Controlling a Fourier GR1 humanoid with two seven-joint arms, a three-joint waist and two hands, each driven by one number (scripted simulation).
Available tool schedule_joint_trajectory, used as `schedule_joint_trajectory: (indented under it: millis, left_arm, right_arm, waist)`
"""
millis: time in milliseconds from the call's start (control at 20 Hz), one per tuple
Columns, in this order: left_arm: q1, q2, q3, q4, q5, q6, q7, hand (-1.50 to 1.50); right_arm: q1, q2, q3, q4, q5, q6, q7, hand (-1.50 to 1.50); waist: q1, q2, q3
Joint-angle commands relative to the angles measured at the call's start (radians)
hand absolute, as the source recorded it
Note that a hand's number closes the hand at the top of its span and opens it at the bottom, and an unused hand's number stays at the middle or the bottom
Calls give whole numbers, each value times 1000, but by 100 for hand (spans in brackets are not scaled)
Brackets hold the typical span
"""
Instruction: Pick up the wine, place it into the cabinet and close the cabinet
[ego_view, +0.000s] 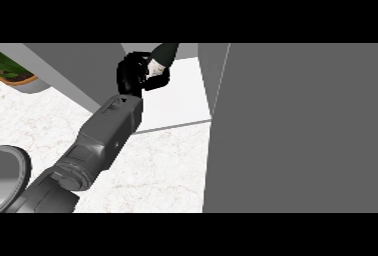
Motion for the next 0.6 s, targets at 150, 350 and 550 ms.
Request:
schedule_joint_trajectory:
  millis: [150, 350, 550]
  left_arm:
    - [24, 47, -20, 17, -23, -59, 53, -150]
    - [39, 54, -14, 17, -18, -50, 55, -150]
    - [35, 71, -10, 17, -14, -103, 66, -150]
  right_arm:
    - [-1, 4, 12, -26, -14, 0, 10, -150]
    - [13, -3, 4, -27, -25, 8, 16, -150]
    - [-13, -3, 0, -11, -12, -3, 9, -150]
  waist:
    - [-5, 7, -4]
    - [4, -1, -3]
    - [10, 4, -5]
